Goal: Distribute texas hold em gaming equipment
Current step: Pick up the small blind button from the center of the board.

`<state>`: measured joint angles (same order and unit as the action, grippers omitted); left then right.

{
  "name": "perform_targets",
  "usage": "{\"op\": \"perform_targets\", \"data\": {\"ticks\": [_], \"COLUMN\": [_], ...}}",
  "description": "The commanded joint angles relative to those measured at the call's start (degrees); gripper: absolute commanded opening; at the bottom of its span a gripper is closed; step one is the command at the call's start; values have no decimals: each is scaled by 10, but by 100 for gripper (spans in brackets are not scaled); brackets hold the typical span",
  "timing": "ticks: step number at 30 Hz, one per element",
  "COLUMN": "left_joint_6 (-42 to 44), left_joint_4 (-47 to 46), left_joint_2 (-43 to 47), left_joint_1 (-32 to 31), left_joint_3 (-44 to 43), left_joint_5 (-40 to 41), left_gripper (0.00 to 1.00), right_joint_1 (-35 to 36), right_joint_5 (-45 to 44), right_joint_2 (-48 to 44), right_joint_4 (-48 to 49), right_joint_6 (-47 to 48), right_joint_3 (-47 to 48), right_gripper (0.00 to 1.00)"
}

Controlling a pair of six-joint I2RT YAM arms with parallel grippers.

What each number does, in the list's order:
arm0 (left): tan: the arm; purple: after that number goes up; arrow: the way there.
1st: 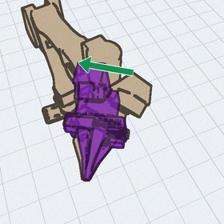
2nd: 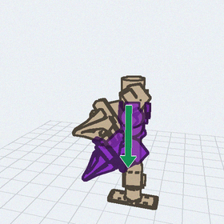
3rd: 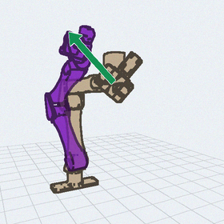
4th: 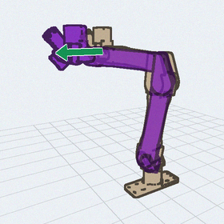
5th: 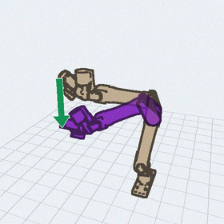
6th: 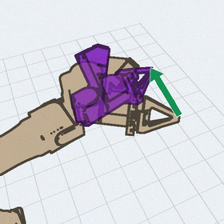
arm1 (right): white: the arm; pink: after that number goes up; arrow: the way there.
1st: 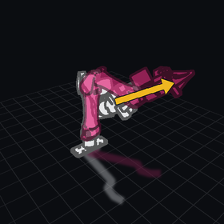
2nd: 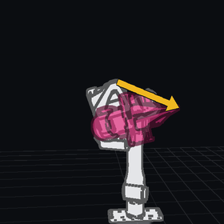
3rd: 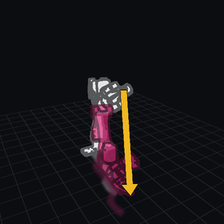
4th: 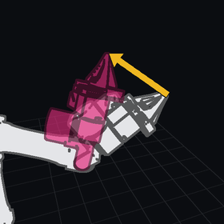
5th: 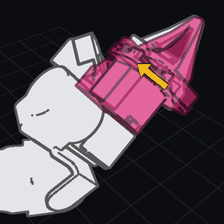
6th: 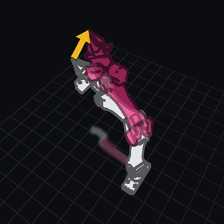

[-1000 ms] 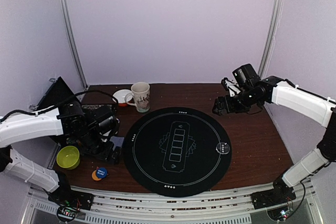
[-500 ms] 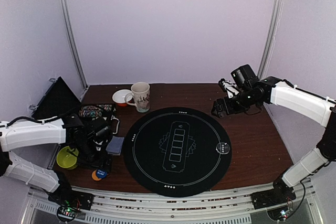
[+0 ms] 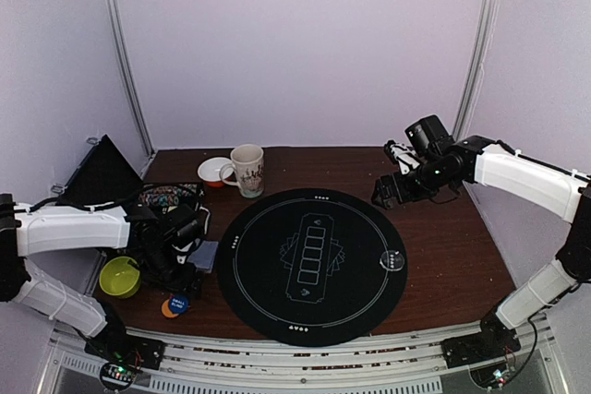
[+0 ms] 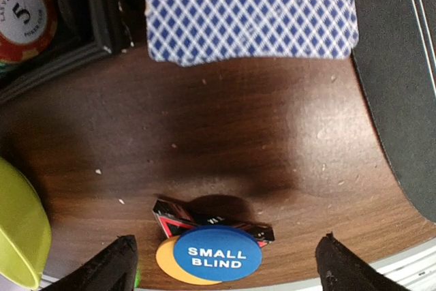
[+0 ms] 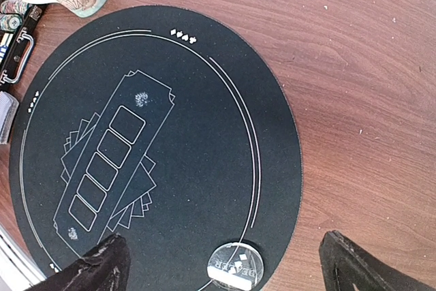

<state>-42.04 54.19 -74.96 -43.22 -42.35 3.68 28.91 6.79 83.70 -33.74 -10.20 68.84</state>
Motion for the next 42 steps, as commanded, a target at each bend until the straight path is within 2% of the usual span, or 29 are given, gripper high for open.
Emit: {"op": "perform_targets", "data": {"ticks": [1, 5, 10, 15, 17, 25, 42], "left_joint_6": [26, 60, 75, 83, 85, 95, 94], "left_joint_4": [32, 22, 11, 7, 3, -7, -6], "left_joint_2": [10, 0, -20, -42, -47, -45, -36], "left_joint_1": [3, 3, 3, 3, 3, 3, 3], "left_joint_3": [-6, 12, 15, 10, 9, 12, -3], "left_joint_5": [-23, -37, -17, -10, -11, -23, -24], "left_gripper": [96, 97, 88, 85, 79, 66, 48], "right_joint_1": [2, 2, 2, 2, 2, 2, 2], "right_joint_5": [0, -4, 1, -3, -1, -5, -10], "right_joint_2": [9, 9, 11, 11, 11, 13, 19], "right_joint_4": [-2, -4, -7, -10, -10, -14, -22], "right_joint_6": [11, 13, 14, 14, 14, 15, 15], "right_joint_3": [-10, -11, -10, -13, -13, -11, -4], "right_gripper": [100, 100, 100, 100, 100, 100, 100]}}
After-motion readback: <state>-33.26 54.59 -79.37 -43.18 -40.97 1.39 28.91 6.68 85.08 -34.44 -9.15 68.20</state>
